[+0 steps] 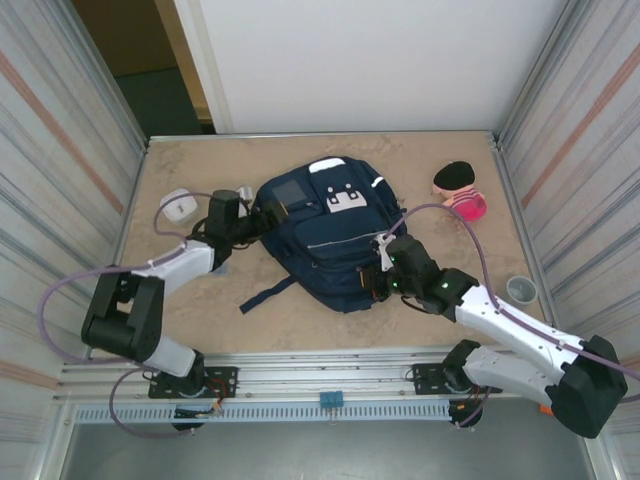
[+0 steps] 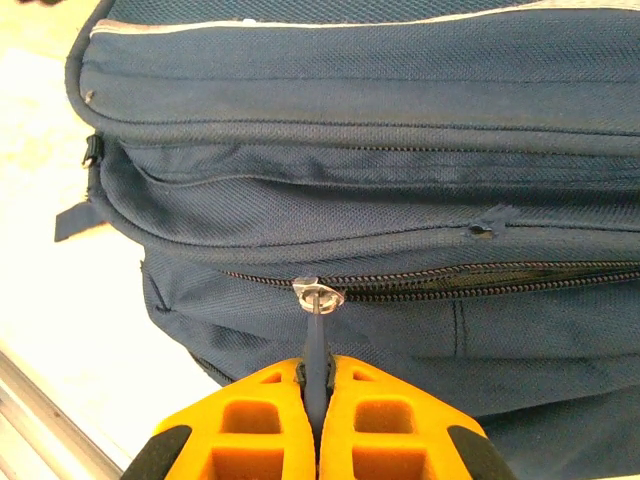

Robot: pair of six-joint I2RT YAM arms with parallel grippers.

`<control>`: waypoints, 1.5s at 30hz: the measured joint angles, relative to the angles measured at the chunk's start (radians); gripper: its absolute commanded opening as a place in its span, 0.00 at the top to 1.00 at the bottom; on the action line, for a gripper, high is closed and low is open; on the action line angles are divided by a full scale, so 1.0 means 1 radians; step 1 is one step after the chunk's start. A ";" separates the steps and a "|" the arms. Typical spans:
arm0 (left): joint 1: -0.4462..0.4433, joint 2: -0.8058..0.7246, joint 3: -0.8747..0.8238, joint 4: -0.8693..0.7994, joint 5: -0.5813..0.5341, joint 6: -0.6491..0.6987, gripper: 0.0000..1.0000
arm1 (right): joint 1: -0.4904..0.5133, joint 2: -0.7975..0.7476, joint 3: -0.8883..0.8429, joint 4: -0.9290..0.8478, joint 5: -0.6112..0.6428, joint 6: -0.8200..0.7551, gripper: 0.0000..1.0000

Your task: Pack the student bag

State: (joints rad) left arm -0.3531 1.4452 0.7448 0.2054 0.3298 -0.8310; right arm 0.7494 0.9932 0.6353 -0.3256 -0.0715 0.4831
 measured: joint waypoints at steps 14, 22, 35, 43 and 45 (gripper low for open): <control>-0.414 -0.153 -0.276 0.084 -0.160 -0.417 0.25 | 0.011 0.047 0.000 0.010 0.000 0.003 1.00; -0.476 -0.094 -0.255 0.211 -0.232 -0.453 0.27 | 0.010 0.042 -0.005 0.009 0.005 0.003 1.00; -0.494 -0.254 -0.253 0.202 -0.325 -0.465 0.26 | 0.011 0.025 -0.019 0.012 0.000 0.002 1.00; -0.500 -0.183 -0.252 0.235 -0.331 -0.483 0.26 | 0.011 0.025 -0.019 0.012 0.000 0.002 1.00; -0.500 -0.152 -0.252 0.251 -0.331 -0.485 0.26 | 0.011 0.025 -0.019 0.012 0.000 0.003 1.00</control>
State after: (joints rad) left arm -0.8532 1.2930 0.4931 0.4564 -0.0010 -1.3159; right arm 0.7601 1.0183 0.6159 -0.3138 -0.0719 0.4858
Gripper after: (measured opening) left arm 0.744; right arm 0.049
